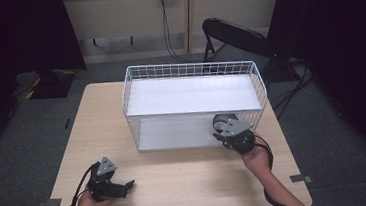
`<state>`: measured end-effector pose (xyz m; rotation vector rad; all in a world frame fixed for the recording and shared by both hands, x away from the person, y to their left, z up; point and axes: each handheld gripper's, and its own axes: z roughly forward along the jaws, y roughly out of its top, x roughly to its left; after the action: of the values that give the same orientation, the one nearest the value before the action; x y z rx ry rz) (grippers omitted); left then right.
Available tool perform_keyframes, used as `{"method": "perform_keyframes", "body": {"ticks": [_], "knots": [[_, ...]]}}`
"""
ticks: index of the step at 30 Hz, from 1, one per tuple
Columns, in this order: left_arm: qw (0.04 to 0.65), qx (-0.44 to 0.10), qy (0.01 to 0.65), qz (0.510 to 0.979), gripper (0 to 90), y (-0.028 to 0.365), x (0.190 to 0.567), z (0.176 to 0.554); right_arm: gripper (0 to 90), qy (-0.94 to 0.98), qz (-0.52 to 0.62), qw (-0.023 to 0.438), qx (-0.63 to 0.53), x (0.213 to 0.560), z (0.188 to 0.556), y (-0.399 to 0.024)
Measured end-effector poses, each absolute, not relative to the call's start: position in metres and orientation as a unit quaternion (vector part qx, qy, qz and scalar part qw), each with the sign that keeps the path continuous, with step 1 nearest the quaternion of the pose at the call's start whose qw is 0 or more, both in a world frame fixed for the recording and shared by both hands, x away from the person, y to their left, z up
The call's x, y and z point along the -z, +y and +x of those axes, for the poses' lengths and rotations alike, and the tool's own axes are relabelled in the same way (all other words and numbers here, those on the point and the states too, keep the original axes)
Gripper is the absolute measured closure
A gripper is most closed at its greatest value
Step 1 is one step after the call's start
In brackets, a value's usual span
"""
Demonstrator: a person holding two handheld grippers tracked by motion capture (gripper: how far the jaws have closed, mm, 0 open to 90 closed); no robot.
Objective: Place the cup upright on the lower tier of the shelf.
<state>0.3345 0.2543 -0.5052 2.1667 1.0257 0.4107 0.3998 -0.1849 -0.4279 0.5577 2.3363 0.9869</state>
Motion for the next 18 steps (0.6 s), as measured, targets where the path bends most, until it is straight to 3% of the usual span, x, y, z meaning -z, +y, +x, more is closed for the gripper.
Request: {"method": "perform_keyframes", "body": {"ticks": [18], "knots": [[0.347,-0.157,0.395,0.836,0.0,0.2544,0.5052,0.3346,82.6,0.863,0.213,0.276,-0.365,0.4341,0.4032,-0.1846]]}}
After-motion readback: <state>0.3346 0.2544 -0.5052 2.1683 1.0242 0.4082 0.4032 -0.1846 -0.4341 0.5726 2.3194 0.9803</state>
